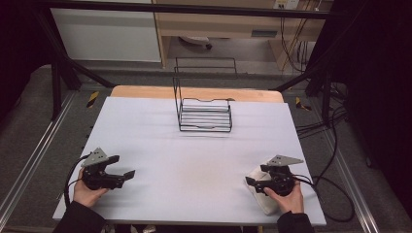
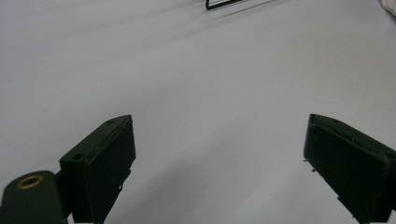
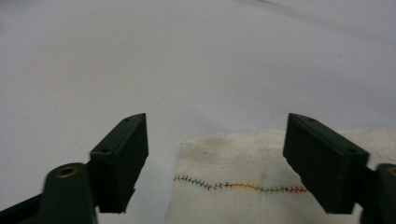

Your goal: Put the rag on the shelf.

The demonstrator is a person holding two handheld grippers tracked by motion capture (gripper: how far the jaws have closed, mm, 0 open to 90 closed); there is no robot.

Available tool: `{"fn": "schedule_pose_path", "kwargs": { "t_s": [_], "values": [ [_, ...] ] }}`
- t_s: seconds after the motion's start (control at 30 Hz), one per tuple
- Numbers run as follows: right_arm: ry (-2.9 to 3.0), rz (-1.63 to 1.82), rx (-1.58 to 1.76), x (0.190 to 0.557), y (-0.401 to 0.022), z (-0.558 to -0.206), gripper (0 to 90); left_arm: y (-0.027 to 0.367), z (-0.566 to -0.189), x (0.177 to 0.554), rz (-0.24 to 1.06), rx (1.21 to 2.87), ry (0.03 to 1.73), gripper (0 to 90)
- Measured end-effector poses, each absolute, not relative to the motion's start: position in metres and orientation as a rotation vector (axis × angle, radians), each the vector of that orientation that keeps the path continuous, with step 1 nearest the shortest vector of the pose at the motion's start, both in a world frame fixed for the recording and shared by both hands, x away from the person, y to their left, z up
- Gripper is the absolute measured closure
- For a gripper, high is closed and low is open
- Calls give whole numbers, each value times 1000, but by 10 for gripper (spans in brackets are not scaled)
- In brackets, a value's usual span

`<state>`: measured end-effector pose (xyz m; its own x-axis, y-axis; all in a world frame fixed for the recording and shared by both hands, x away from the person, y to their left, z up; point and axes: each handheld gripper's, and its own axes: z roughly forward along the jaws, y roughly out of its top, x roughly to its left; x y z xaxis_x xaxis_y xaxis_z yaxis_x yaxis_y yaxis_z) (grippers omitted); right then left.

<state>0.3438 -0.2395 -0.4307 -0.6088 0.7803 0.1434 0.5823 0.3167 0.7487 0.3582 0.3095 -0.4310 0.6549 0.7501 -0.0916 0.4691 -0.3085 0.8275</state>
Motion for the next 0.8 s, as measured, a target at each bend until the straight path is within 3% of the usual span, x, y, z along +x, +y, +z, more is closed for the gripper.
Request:
{"fn": "schedule_pose_path", "kwargs": {
  "t_s": [0.3,0.4,0.8],
  "values": [
    [2371,1081,1216,344,-223,-437,548,308,-431,358,390,1972,950,97],
    [2381,1070,1234,345,-221,-438,611,308,-431,358,390,1972,951,98],
    [2368,1011,1245,347,-214,-446,661,308,-431,358,394,1976,949,103]
  ]
}}
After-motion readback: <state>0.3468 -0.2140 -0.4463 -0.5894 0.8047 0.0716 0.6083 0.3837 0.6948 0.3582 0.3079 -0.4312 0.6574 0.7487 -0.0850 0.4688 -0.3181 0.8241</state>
